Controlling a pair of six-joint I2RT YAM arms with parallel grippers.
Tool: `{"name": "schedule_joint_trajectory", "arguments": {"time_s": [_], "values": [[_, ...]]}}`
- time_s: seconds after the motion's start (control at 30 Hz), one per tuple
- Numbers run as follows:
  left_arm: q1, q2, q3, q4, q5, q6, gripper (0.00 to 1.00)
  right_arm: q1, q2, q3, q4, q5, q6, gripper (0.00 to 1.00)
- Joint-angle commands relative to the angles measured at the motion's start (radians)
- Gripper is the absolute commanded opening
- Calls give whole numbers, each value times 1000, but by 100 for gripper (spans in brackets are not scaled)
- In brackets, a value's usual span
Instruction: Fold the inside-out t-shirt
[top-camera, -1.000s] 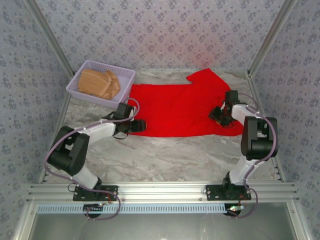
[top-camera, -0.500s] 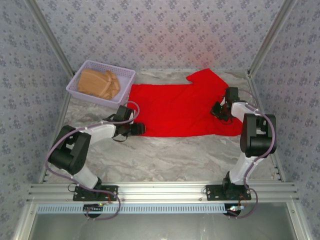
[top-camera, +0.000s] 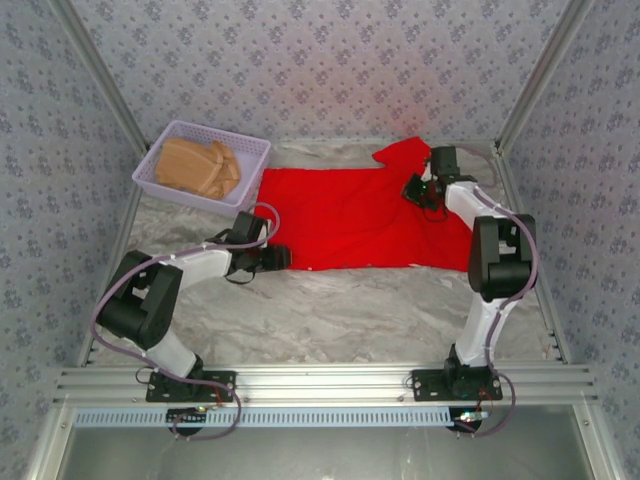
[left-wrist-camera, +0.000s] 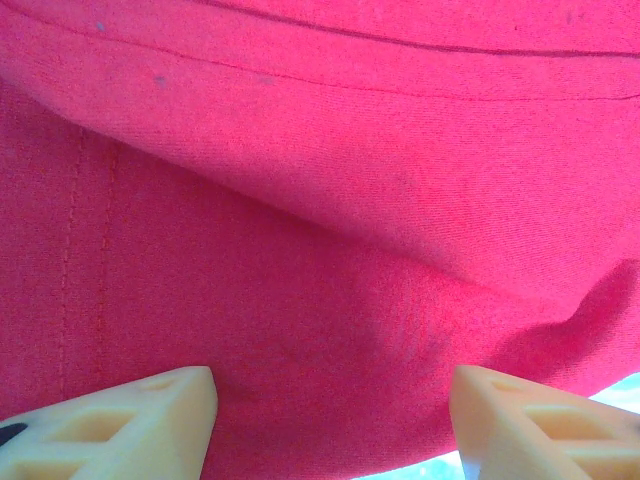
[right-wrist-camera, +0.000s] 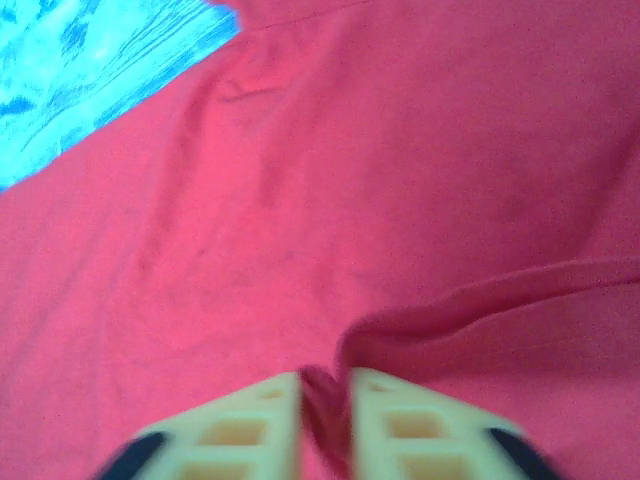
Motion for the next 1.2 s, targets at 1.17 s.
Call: {"name": "schedule_joint_trajectory", "arguments": {"time_s": [1.17], "values": [[3,14,28,-38,20,32,65,-274,-146,-212,-326,327,-274,67]]}}
